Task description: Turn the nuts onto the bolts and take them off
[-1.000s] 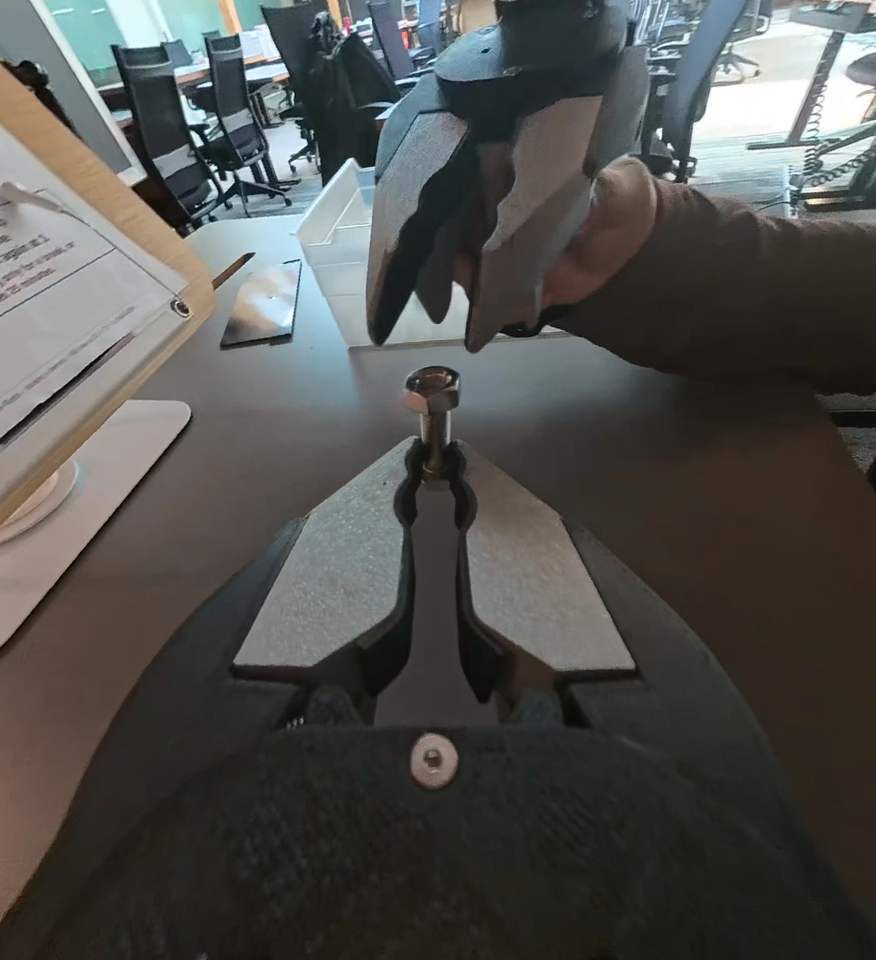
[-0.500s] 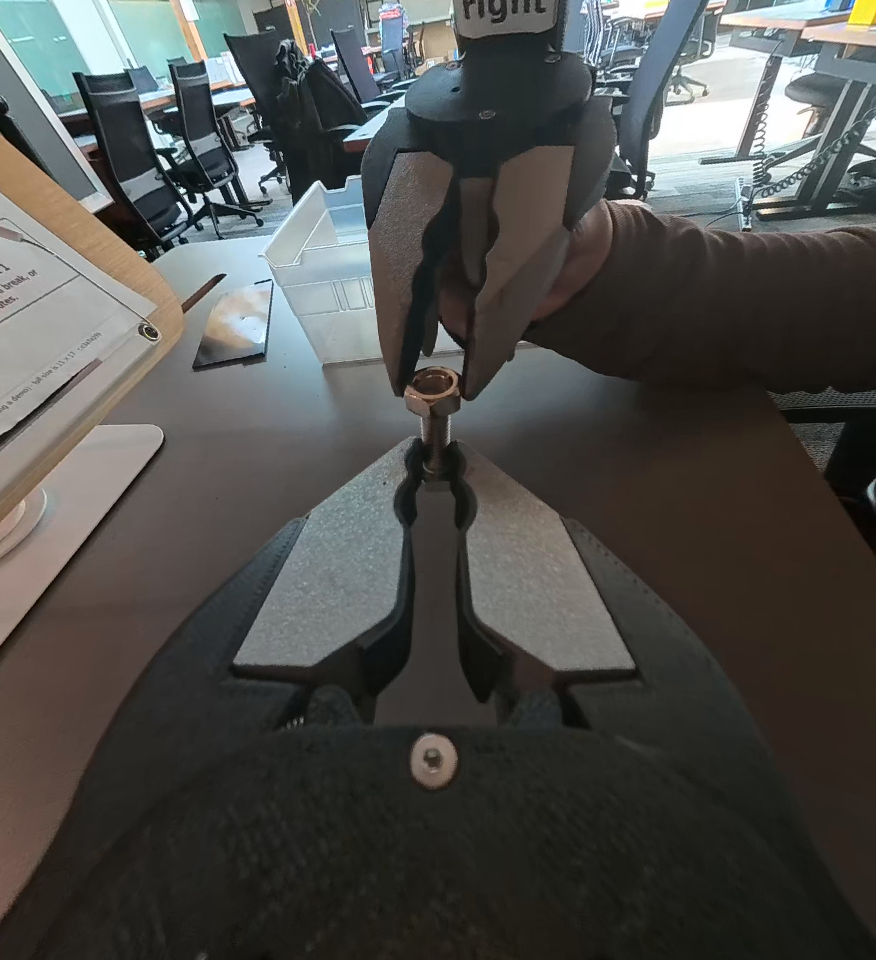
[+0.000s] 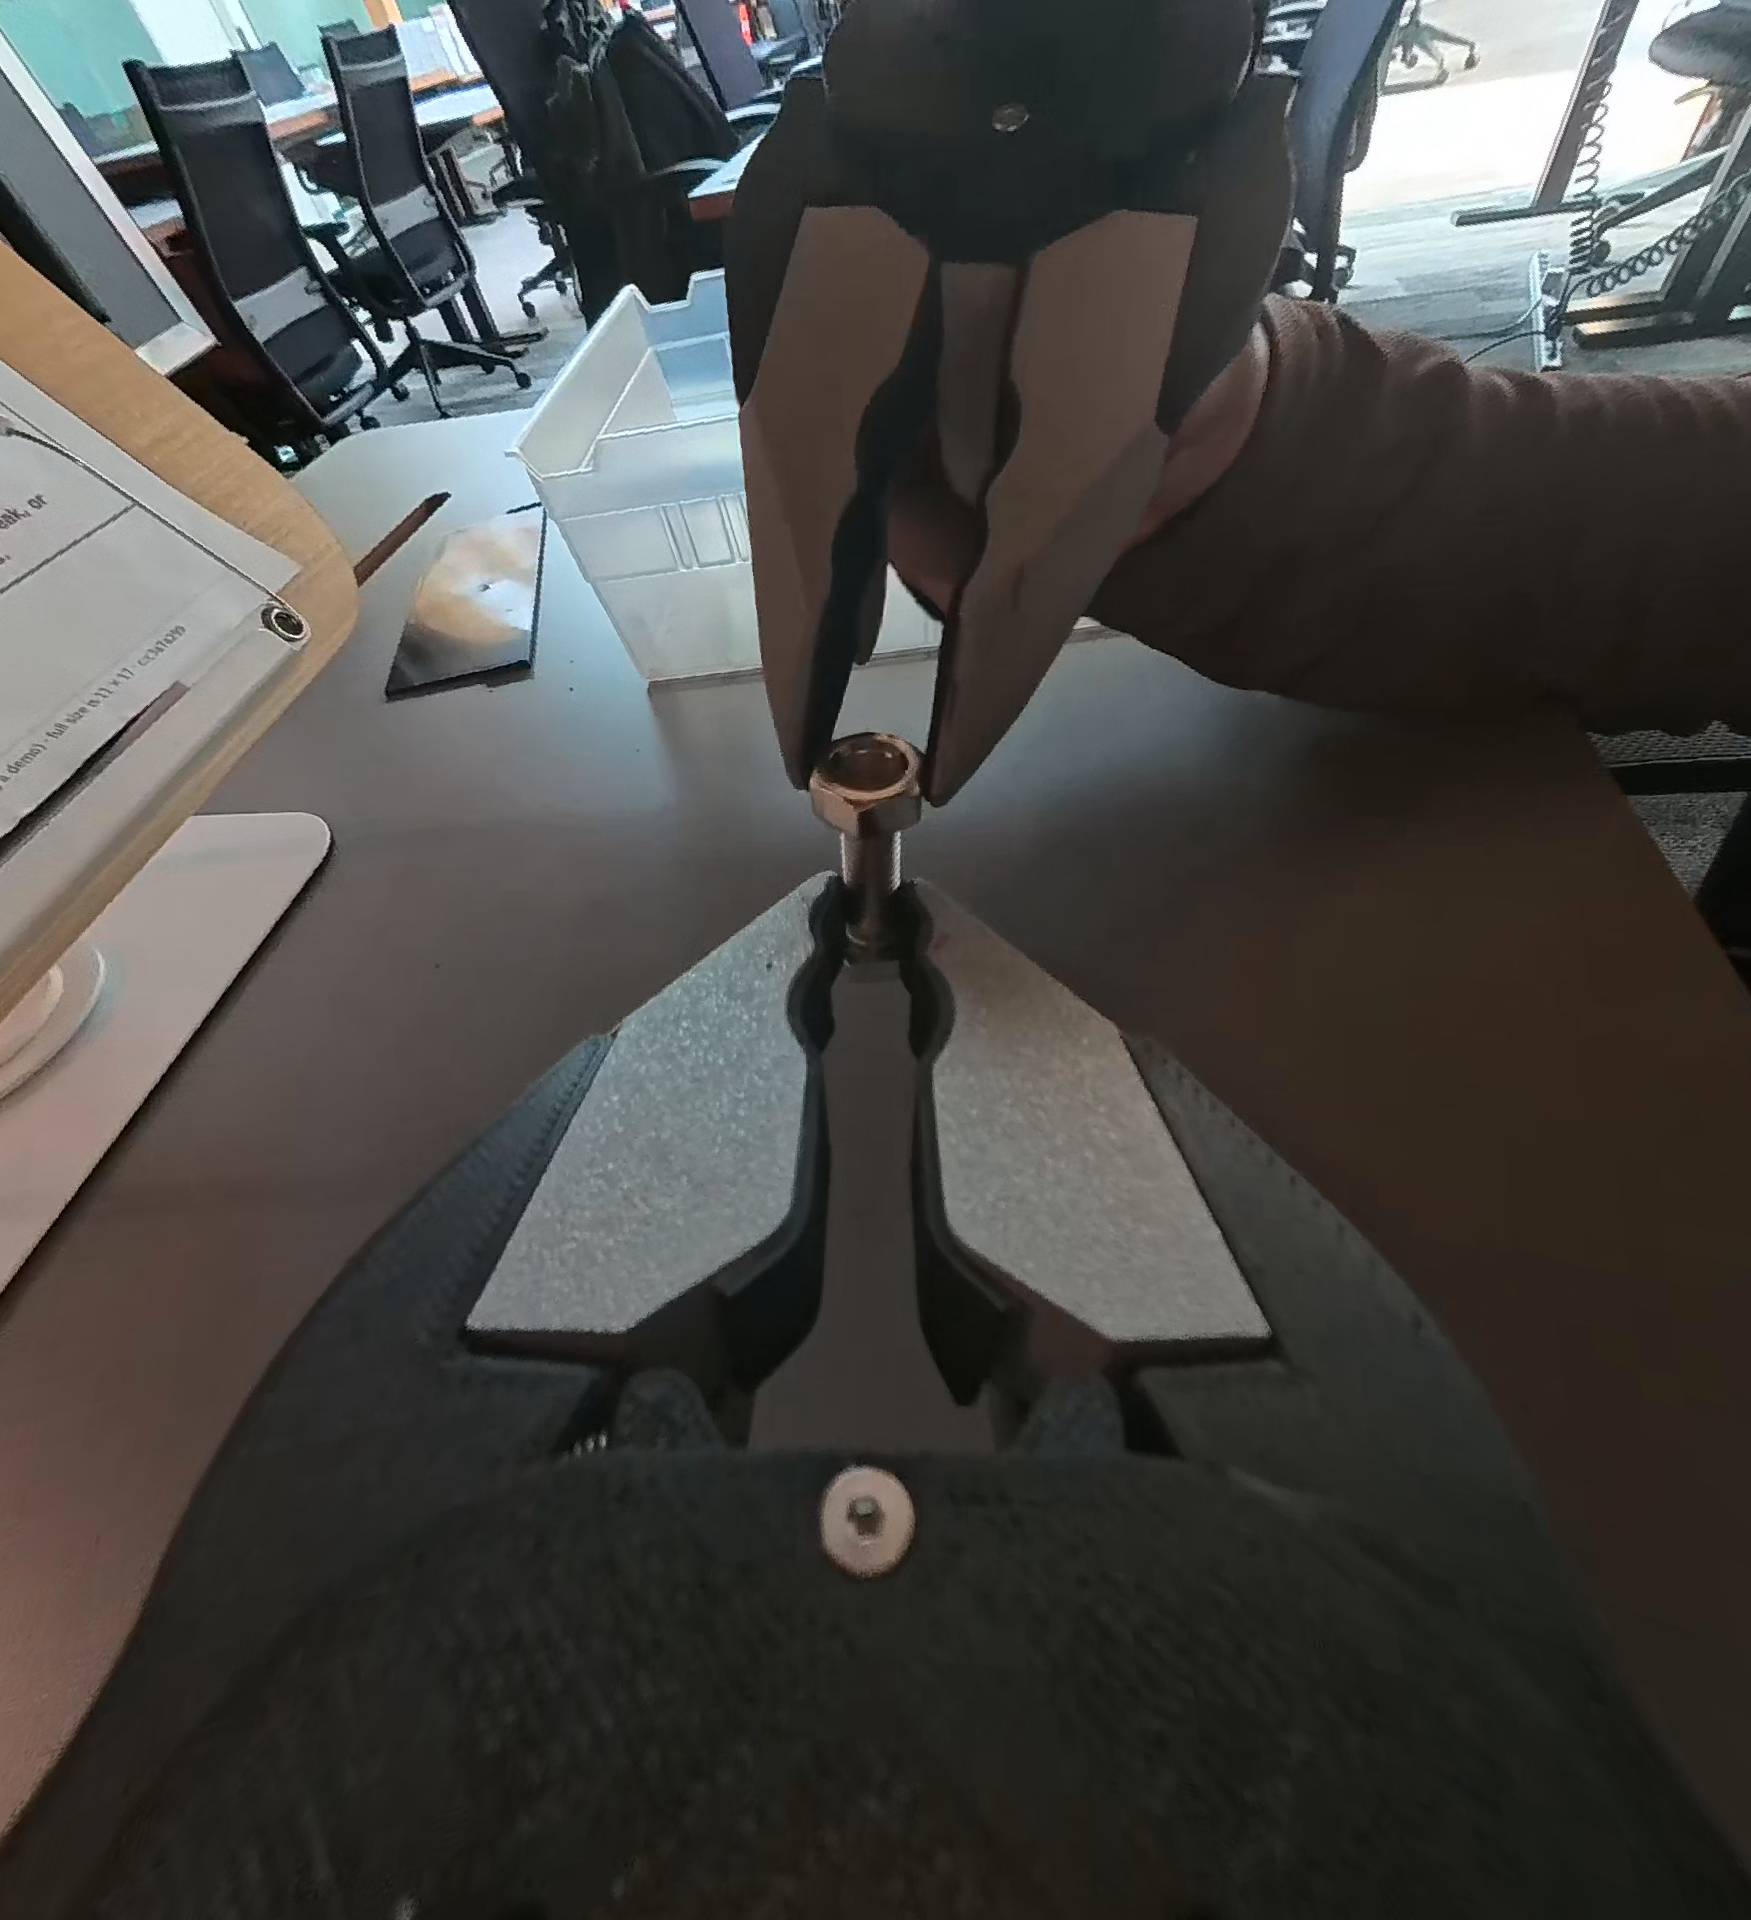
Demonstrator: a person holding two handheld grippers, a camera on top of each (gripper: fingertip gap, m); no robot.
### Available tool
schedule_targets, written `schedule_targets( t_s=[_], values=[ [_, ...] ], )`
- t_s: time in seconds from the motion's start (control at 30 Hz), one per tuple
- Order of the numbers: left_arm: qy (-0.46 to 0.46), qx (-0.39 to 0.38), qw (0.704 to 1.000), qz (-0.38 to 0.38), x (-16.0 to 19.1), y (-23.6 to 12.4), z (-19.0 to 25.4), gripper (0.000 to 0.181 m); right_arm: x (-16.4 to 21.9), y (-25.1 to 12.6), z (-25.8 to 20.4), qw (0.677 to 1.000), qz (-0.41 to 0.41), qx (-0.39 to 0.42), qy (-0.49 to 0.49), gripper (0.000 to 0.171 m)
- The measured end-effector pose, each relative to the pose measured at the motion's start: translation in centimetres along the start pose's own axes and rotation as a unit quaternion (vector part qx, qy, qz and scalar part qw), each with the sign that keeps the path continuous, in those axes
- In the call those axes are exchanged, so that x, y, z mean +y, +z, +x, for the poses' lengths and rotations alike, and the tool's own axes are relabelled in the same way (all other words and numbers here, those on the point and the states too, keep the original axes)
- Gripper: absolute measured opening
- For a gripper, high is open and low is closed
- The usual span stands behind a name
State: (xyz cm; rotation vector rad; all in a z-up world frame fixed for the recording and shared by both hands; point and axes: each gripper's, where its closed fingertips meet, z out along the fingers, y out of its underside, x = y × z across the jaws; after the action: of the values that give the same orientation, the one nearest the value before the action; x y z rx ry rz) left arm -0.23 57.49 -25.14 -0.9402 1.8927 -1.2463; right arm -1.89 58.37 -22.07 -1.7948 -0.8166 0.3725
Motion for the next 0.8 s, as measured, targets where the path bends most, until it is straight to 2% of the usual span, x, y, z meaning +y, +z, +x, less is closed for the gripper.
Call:
schedule_targets(
  t_s=[0.8],
  values=[
    [-0.033,-0.067,0.997,-0.023,0.8,0.6,-2.0,0.008,0.9,0.4,2.0,0.997,-0.022,0.063,0.043,0.013]
  ],
)
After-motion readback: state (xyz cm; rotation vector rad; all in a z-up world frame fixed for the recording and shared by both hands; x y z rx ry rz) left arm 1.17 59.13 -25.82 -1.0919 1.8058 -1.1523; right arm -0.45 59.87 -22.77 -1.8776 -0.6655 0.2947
